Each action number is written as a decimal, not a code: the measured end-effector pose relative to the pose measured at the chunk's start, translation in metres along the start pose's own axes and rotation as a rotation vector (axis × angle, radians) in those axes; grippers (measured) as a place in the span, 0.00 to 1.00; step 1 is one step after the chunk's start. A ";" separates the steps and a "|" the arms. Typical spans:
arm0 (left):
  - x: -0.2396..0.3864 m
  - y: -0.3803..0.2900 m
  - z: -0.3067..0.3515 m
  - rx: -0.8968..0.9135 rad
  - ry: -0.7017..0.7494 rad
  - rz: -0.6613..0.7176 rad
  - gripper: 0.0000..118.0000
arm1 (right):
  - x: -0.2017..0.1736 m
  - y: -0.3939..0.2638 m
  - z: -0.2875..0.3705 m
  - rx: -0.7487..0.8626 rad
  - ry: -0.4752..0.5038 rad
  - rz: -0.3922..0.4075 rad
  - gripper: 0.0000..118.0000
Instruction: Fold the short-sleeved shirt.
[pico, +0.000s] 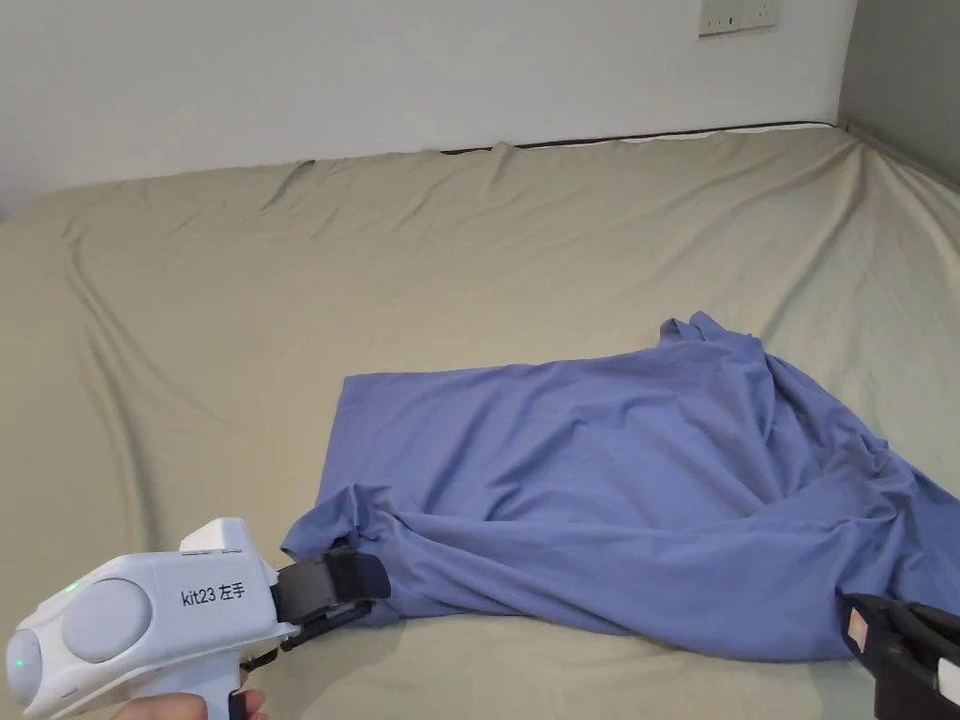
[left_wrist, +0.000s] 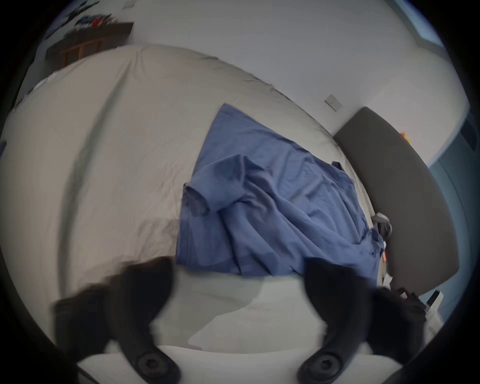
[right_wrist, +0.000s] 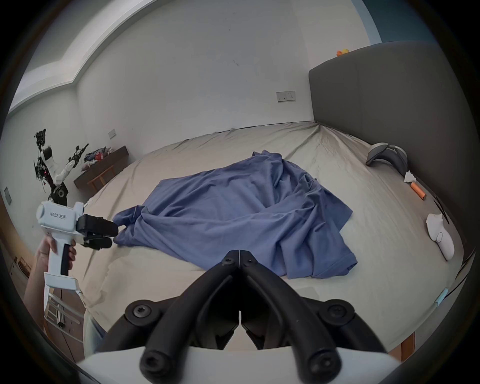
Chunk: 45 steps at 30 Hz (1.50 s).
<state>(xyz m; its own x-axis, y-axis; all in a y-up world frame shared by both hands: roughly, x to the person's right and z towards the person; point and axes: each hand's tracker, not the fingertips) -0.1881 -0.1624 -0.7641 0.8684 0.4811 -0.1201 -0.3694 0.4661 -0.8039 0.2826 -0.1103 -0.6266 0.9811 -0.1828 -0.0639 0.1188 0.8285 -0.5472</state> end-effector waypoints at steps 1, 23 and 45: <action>-0.002 0.000 -0.001 0.007 -0.006 0.034 1.00 | 0.002 0.002 0.000 0.002 0.002 -0.003 0.00; 0.008 0.017 -0.036 -0.019 0.009 -0.071 0.04 | 0.032 0.017 0.000 0.020 -0.047 -0.077 0.00; 0.072 0.014 -0.035 -0.112 0.201 -0.454 0.03 | 0.074 0.024 -0.115 -0.287 -0.160 0.048 0.04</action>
<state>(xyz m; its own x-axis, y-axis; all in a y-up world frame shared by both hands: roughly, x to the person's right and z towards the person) -0.1194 -0.1471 -0.8040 0.9837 0.0915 0.1549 0.0878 0.5071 -0.8574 0.3408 -0.1651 -0.7400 0.9988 -0.0425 0.0244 0.0461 0.6468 -0.7613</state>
